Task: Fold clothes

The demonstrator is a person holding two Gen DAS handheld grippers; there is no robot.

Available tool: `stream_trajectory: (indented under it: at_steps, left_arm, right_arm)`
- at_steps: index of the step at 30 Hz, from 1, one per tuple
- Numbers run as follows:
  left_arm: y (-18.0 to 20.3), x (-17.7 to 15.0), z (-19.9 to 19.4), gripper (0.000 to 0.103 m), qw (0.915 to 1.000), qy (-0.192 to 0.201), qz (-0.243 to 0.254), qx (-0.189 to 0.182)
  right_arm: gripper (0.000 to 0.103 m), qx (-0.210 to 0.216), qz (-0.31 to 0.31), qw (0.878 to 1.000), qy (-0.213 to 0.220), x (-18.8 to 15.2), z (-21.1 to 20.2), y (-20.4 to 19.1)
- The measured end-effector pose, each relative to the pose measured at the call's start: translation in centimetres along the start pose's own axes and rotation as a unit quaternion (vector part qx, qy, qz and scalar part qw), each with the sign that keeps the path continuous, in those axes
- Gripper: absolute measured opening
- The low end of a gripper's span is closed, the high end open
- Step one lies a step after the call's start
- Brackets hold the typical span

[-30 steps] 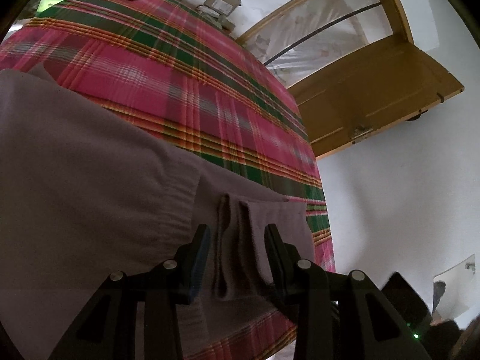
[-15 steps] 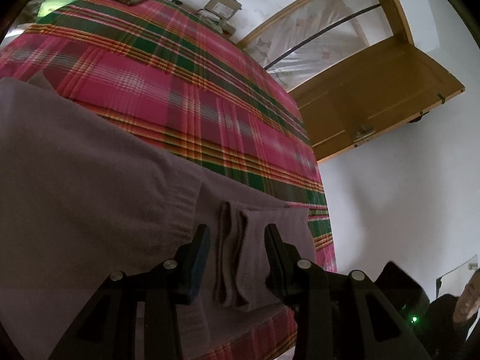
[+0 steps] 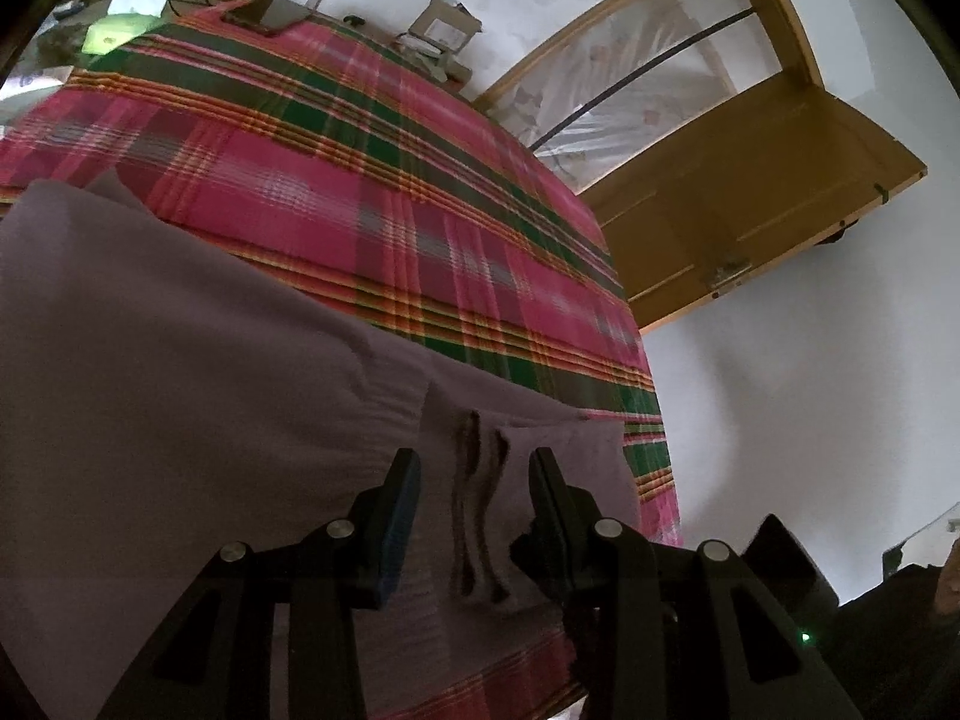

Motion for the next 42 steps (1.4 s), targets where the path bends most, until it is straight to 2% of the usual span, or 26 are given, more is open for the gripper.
stream_trajectory:
  at_steps: [4, 7, 13, 17, 24, 27, 30, 33, 37, 42]
  left_arm:
    - [-0.9, 0.1, -0.8, 0.038, 0.9999, 0.007, -0.001, 0.010]
    - [-1.9, 0.1, -1.4, 0.038, 0.9997, 0.011, -0.004, 0.022]
    - [-3.4, 0.2, -3.1, 0.038, 0.9990, 0.025, -0.016, 0.032]
    - [-4.5, 0.1, -4.2, 0.038, 0.9982, 0.033, -0.015, 0.048]
    - [-6.9, -0.5, -6.1, 0.038, 0.9971, 0.034, -0.030, 0.062]
    - [-7.4, -0.5, -7.0, 0.038, 0.9967, 0.040, -0.036, 0.061]
    - [-7.9, -0.7, -7.8, 0.038, 0.9963, 0.046, -0.033, 0.065]
    - [-8.7, -0.8, -8.6, 0.038, 0.9957, 0.050, -0.040, 0.067]
    - [-9.9, -0.3, -10.4, 0.038, 0.9929, 0.080, -0.058, 0.067]
    - [-11.9, 0.7, -12.9, 0.038, 0.9880, 0.111, -0.069, 0.082]
  right_arm:
    - [0.026, 0.014, -0.013, 1.000, -0.013, -0.9, 0.4, -1.2]
    - [0.026, 0.000, -0.018, 0.999, -0.028, -2.0, 1.4, -1.1]
    - [0.026, 0.009, -0.028, 1.000, 0.005, -0.7, 0.1, -1.9]
    - [0.026, 0.003, -0.028, 0.999, -0.026, -1.9, 1.3, -2.0]
    - [0.027, 0.001, -0.034, 0.999, -0.001, -1.5, -0.1, -2.6]
    - [0.026, 0.001, -0.037, 0.999, -0.023, -2.7, 0.6, -2.8]
    - [0.027, -0.011, -0.041, 0.999, -0.022, -2.9, 0.6, -2.8]
    - [0.027, -0.015, -0.040, 0.999, 0.000, -1.6, -0.6, -3.2]
    - [0.027, 0.003, -0.049, 0.998, 0.040, 0.0, -2.1, -5.2]
    - [0.027, 0.039, -0.086, 0.995, 0.034, -0.2, -1.5, -9.2]
Point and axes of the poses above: each gripper's, at about its wrist camera, not at the fingertips, and z roughly the way its jaws point, y to its right, x to its top, the point moved 9 cm from there along z, roughly the way its jaws point, and after that the axes turned 11 degrees about y, right-handed, at the moved point
